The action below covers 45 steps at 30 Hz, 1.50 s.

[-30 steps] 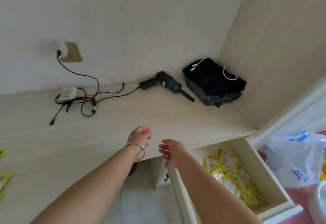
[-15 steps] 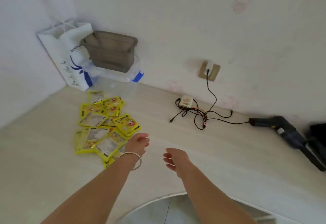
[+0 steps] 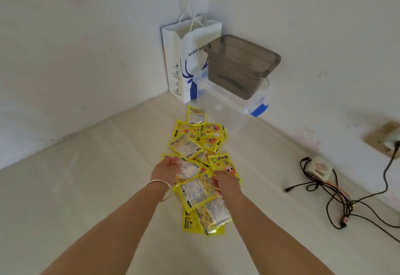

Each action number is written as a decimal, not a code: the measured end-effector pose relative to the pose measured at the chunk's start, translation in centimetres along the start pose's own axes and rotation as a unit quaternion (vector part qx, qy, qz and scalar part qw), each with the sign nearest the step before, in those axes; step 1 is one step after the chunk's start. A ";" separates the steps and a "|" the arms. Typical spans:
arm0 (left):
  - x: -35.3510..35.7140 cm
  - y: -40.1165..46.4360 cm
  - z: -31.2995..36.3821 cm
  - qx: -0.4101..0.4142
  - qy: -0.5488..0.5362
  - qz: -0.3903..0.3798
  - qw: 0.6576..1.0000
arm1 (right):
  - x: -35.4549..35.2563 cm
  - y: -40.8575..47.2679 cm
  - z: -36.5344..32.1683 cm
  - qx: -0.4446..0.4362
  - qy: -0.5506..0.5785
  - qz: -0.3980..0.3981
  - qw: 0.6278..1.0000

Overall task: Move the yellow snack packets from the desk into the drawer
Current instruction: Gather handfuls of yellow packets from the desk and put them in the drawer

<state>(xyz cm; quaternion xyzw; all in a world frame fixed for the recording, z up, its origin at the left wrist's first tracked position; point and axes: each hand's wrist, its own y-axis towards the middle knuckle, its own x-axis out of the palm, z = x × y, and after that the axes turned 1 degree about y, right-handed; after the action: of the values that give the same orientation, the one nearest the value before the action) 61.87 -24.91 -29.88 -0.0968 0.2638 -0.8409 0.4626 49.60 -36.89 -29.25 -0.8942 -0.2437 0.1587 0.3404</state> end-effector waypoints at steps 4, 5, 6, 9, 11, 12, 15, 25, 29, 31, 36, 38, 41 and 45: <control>-0.6 2.2 1.1 0.005 0.004 0.032 0.999 | 1.8 2.9 -2.5 -0.020 -0.032 -0.005 0.999; -0.8 2.7 1.2 0.004 0.007 0.033 0.999 | 2.2 3.3 -2.8 -0.026 -0.046 -0.007 0.999; -1.0 3.2 1.3 0.001 0.009 0.034 0.999 | 2.5 3.7 -3.1 -0.031 -0.054 -0.012 0.998; -1.8 5.5 2.1 -0.001 0.017 0.041 0.999 | 3.2 5.1 -4.5 -0.055 -0.079 -0.016 0.995; -2.3 7.3 2.9 0.000 0.034 0.043 0.998 | 3.6 6.3 -5.8 -0.085 -0.120 -0.003 0.989; -2.5 8.2 3.2 0.003 0.045 0.041 0.998 | 3.8 7.0 -6.5 -0.099 -0.144 0.006 0.985; -2.7 10.9 4.1 0.011 0.075 0.035 0.996 | 4.3 8.9 -8.2 -0.129 -0.218 0.037 0.967; -0.2 18.0 6.4 0.096 0.311 -0.020 0.945 | 5.4 15.1 -9.9 -0.206 -0.554 -0.011 0.807; 1.0 19.8 6.6 0.224 0.567 -0.053 0.791 | 6.4 16.9 -10.5 -0.214 -0.580 -0.019 0.786; 2.0 20.5 6.8 0.256 0.593 -0.054 0.761 | 6.3 17.8 -10.4 -0.225 -0.606 0.002 0.763; 4.2 23.0 7.2 0.271 0.640 -0.093 0.713 | 6.3 18.8 -9.6 -0.275 -0.619 0.054 0.734; 4.8 23.8 7.6 0.258 0.658 -0.102 0.700 | 6.1 19.2 -9.7 -0.285 -0.631 0.064 0.719; 5.7 24.2 7.8 0.263 0.672 -0.063 0.689 | 5.8 19.3 -9.7 -0.338 -0.626 0.109 0.694; 6.7 24.4 8.4 0.287 0.701 -0.020 0.653 | 5.1 19.1 -9.3 -0.346 -0.563 0.133 0.738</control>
<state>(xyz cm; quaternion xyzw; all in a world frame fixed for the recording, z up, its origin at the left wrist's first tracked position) 79.33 -44.02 -36.36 0.6531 0.2531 -0.7021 0.1279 64.25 -51.48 -36.28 -0.7210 -0.3074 0.5822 -0.2163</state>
